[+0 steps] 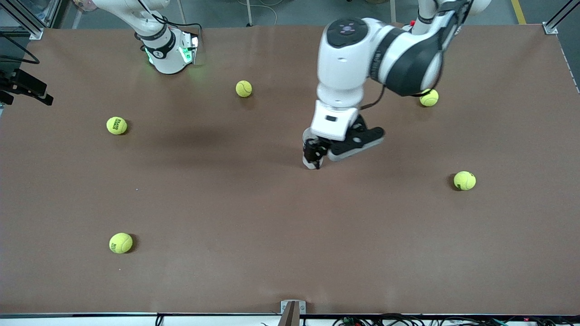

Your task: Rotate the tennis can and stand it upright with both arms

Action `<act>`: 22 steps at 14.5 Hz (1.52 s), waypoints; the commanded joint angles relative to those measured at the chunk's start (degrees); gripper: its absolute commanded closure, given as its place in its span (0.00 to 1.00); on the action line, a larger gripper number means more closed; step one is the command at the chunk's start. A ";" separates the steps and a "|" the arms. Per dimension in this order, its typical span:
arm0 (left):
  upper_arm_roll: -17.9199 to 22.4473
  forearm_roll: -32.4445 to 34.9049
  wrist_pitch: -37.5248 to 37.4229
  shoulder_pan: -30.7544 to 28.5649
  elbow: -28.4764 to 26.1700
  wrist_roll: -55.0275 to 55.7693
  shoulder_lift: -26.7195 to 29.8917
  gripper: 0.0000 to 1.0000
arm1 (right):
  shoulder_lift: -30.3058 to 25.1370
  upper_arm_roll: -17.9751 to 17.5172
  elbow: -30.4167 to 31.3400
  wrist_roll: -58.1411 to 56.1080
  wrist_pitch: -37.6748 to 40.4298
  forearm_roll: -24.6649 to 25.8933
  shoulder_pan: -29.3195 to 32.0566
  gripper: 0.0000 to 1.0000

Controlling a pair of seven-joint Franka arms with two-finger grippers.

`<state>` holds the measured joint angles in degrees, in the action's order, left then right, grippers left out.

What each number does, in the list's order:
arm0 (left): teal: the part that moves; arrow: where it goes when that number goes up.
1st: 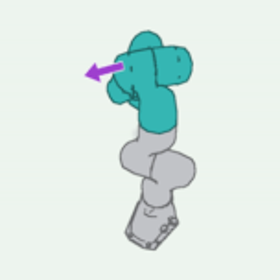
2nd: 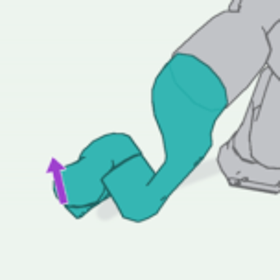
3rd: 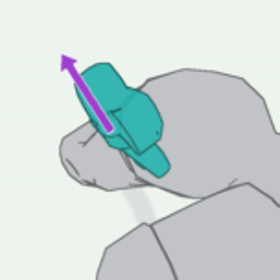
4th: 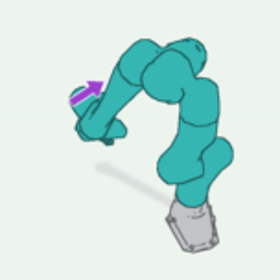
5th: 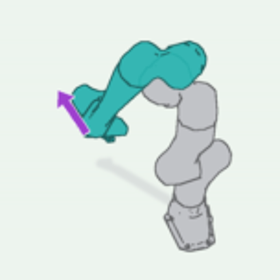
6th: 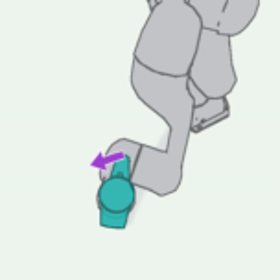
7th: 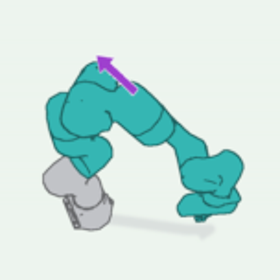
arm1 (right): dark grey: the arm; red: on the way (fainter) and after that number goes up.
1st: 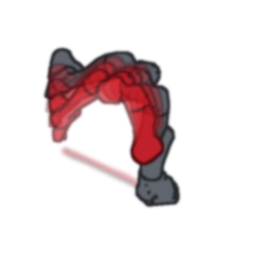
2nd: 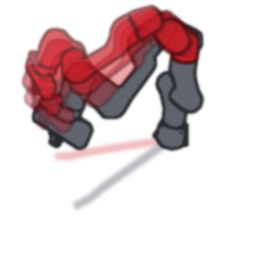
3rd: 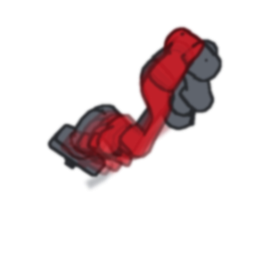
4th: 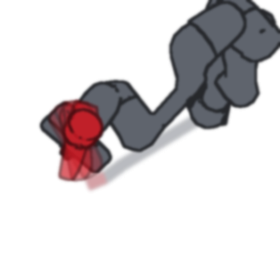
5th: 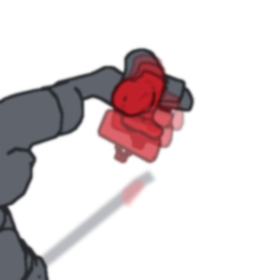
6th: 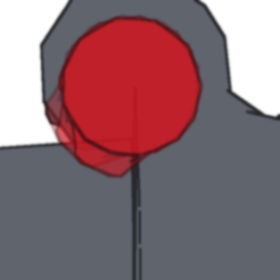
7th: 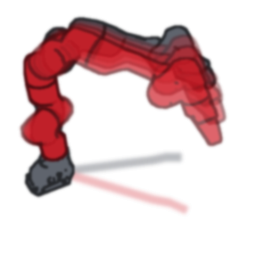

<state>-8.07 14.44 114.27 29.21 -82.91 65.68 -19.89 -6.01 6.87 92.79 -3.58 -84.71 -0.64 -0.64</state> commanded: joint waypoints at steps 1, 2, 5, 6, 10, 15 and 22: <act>-0.37 -1.52 -4.12 -4.67 -0.85 -7.29 3.35 0.00 | -1.46 -1.16 2.13 -0.55 -0.90 0.47 1.26 0.00; -0.37 -2.74 -5.88 -6.78 -0.85 -11.15 4.49 0.00 | -1.46 -1.16 2.04 -0.55 -0.90 0.47 1.17 0.00; -0.37 -7.22 -10.02 -13.98 -1.02 -23.89 7.84 0.00 | -1.29 -1.07 1.78 -0.90 -0.64 0.64 1.17 0.00; -0.37 -8.46 -11.16 -16.79 -1.02 -27.76 9.15 0.00 | -1.29 -1.07 1.78 -2.12 -0.64 0.99 1.17 0.00; -0.37 -10.05 -14.41 -24.28 -1.02 -40.95 11.36 0.00 | -1.29 -0.98 1.78 -4.86 -0.55 2.31 1.26 0.00; -0.37 -12.06 -17.06 -31.83 -1.02 -58.00 13.64 0.00 | -1.29 -1.07 1.78 -4.33 0.07 2.58 1.08 0.00; 0.07 -12.59 -20.22 -34.22 -0.67 -65.42 14.88 0.00 | -1.38 -1.16 1.95 -4.07 0.33 1.88 0.99 0.00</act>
<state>-7.88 2.67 95.12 -4.83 -82.93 1.19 -6.03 -6.00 6.60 93.14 -7.34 -84.05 1.25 -0.53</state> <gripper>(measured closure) 0.000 0.000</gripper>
